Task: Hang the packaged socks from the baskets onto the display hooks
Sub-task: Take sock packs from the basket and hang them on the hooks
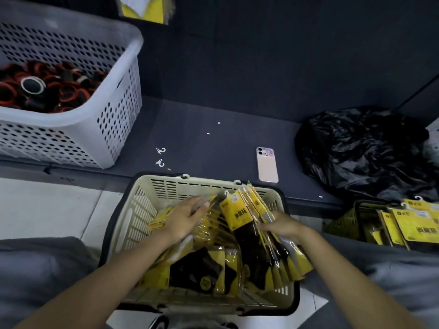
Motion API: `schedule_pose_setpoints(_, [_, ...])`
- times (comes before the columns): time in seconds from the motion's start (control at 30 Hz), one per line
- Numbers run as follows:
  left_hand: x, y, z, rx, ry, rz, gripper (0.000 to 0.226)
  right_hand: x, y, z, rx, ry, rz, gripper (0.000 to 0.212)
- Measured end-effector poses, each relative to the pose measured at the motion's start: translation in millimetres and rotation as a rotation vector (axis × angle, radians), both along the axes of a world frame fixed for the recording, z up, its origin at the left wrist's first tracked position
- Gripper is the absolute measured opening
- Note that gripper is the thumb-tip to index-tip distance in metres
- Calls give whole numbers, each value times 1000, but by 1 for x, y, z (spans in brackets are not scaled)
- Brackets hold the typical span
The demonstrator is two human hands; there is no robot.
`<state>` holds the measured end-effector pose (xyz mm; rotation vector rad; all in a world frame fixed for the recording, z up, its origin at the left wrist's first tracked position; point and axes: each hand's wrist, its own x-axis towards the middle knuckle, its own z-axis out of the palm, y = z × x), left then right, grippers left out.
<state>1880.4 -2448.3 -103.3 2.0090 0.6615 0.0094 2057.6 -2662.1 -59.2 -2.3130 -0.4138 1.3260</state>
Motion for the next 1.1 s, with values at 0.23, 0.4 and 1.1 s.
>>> schedule_pose_setpoints(0.23, [26, -18, 83, -536, -64, 154, 114, 6, 19, 96, 414, 94, -55, 31])
schedule_pose_setpoints(0.4, [39, 10, 148, -828, -259, 219, 57, -4, 57, 150, 666, 146, -65, 42])
schedule_pose_setpoints(1.1, [-66, 211, 351, -187, -971, 564, 49, -35, 275, 306, 1359, -275, -167, 29])
